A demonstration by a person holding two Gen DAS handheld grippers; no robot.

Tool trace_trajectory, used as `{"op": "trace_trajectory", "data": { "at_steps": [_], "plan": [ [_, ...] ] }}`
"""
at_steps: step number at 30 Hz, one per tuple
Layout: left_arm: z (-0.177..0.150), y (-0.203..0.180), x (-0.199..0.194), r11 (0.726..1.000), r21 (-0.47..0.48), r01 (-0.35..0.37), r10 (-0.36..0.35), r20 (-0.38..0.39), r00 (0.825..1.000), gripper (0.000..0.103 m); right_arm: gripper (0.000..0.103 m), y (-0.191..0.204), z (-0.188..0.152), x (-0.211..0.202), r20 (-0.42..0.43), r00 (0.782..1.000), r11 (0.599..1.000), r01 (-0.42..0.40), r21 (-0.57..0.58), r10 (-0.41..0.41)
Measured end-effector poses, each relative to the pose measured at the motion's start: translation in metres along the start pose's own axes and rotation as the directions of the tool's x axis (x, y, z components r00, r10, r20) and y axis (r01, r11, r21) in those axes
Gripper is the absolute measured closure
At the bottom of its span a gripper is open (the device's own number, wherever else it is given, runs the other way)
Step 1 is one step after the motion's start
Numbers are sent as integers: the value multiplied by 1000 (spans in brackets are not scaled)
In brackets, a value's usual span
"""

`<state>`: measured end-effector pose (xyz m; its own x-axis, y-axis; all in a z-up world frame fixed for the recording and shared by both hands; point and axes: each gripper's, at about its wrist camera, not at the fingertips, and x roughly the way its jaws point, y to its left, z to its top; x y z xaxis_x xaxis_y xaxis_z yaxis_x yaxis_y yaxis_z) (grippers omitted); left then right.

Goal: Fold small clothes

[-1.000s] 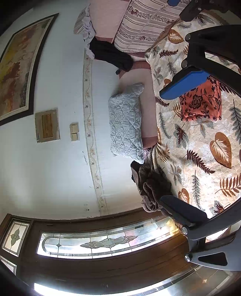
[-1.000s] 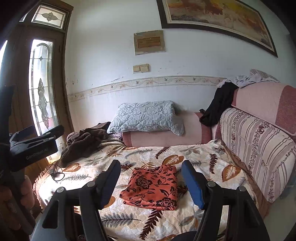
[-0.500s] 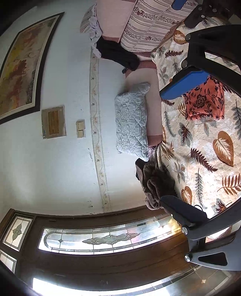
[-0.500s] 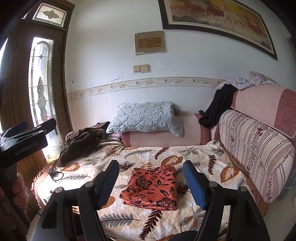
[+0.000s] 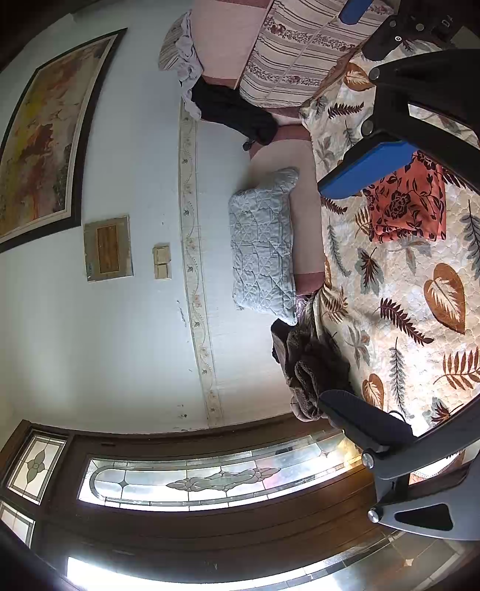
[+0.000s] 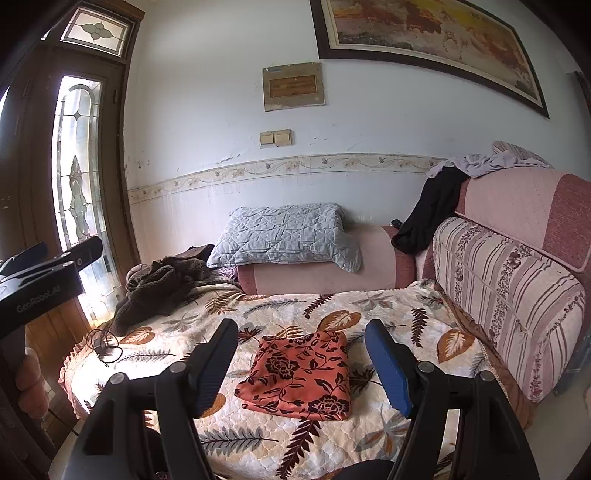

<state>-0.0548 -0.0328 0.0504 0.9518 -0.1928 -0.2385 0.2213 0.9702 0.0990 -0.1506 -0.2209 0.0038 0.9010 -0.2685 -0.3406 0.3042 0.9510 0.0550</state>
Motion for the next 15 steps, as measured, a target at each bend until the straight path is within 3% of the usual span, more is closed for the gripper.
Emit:
{"op": "trace_trajectory", "data": {
  "at_steps": [15],
  "plan": [
    [0,3,-4,1000,-2,15,-15,15,1000,0,28,9,-1,4,-4,1000,1000,-8,-7,8]
  ]
}}
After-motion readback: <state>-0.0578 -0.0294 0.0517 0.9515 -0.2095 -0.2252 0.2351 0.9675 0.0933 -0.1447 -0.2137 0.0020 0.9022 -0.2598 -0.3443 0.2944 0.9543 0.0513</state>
